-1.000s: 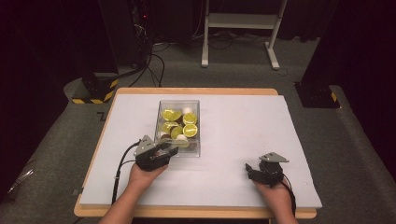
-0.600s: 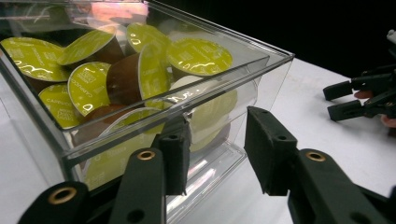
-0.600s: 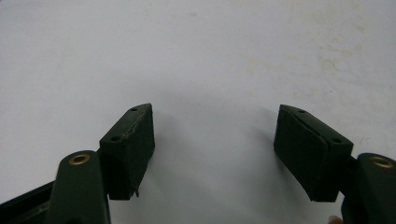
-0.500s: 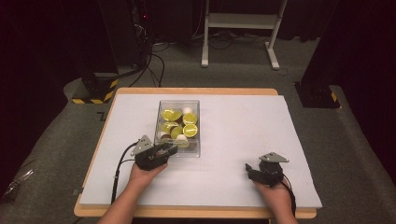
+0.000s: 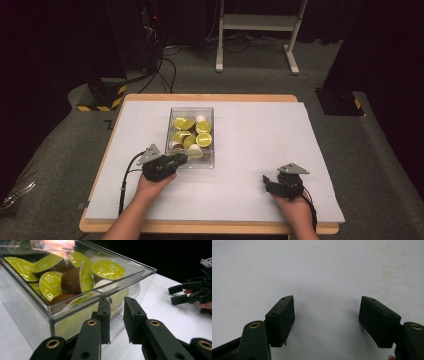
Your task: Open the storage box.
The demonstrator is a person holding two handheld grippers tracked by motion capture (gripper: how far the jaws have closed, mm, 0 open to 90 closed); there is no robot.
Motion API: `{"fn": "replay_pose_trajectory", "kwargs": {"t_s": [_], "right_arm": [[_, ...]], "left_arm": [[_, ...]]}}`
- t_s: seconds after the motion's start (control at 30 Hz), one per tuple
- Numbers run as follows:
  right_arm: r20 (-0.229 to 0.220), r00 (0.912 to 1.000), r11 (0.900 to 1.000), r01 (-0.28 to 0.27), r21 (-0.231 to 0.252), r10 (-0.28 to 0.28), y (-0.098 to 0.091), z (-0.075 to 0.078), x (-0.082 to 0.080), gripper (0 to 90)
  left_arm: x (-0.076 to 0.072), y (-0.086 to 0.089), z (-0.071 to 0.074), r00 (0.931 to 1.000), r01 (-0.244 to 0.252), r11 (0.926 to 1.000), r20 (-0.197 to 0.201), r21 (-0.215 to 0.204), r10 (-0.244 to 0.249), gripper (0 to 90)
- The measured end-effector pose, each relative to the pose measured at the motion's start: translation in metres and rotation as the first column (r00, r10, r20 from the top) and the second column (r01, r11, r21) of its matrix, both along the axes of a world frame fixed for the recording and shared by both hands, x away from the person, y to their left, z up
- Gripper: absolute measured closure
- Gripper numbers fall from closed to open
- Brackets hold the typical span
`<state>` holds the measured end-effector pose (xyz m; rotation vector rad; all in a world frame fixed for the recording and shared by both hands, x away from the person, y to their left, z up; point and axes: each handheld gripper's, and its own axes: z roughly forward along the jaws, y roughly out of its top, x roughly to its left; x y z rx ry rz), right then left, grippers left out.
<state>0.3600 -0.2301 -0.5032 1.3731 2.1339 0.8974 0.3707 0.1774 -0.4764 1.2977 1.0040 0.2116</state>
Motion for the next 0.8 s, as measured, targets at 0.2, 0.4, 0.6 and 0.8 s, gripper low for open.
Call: {"fn": "replay_pose_trajectory", "kwargs": {"t_s": [0.2,0.4,0.6,0.8], "right_arm": [[0.0,1.0,1.0,0.0,0.0,0.0,0.0,0.0,0.0,29.0],[-0.001,1.0,1.0,0.001,0.0,-0.001,0.0002,0.0,-0.0002,29.0],[-0.001,1.0,1.0,0.002,0.001,-0.002,0.0003,0.0,-0.0003,29.0],[0.0,1.0,1.0,0.001,0.001,-0.001,0.0002,0.0,-0.0003,29.0]], "left_arm": [[-0.0029,0.0049,0.0001,1.0,-0.007,0.9999,0.002,-0.007,0.007,80.3],[-0.0046,0.0062,0.0002,1.0,-0.003,1.0,0.001,-0.007,0.003,82.0],[-0.0063,0.0066,-0.0002,1.0,-0.005,0.9997,-0.003,-0.022,0.005,82.6],[-0.0069,0.0066,-0.0001,0.9999,-0.009,0.9997,-0.008,-0.023,0.009,82.8]]}}
